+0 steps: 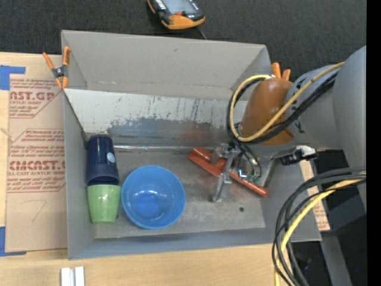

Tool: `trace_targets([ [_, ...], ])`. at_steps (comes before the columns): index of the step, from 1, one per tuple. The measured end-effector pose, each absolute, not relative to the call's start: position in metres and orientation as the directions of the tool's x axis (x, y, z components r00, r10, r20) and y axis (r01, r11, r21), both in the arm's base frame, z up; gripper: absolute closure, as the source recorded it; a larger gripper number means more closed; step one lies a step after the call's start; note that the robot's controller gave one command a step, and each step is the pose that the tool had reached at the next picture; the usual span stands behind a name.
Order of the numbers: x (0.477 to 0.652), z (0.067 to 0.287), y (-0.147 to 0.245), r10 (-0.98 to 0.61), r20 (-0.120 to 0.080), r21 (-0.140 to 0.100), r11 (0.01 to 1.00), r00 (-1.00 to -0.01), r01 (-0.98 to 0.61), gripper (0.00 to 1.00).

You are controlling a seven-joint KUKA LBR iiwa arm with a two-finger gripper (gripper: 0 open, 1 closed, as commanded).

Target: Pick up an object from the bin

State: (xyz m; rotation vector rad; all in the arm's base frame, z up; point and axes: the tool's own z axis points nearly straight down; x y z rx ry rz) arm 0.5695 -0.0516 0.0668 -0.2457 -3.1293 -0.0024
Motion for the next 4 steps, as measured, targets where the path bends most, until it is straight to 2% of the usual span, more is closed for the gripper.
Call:
trace_targets([
  [1,0.565,0.14,-0.043,0.2,-0.009,0.001,0.98,-0.98,0.2,0.0],
  [2,0.568,0.073,-0.051,0.16,0.003,0.0,0.987,-0.987,0.16,0.0],
  [3,0.565,0.07,-0.037,0.405,-0.016,0.007,0.914,-0.914,0.405,0.0],
  [4,0.571,0.075,-0.048,0.167,-0.005,0.004,0.986,-0.986,0.167,1.0],
])
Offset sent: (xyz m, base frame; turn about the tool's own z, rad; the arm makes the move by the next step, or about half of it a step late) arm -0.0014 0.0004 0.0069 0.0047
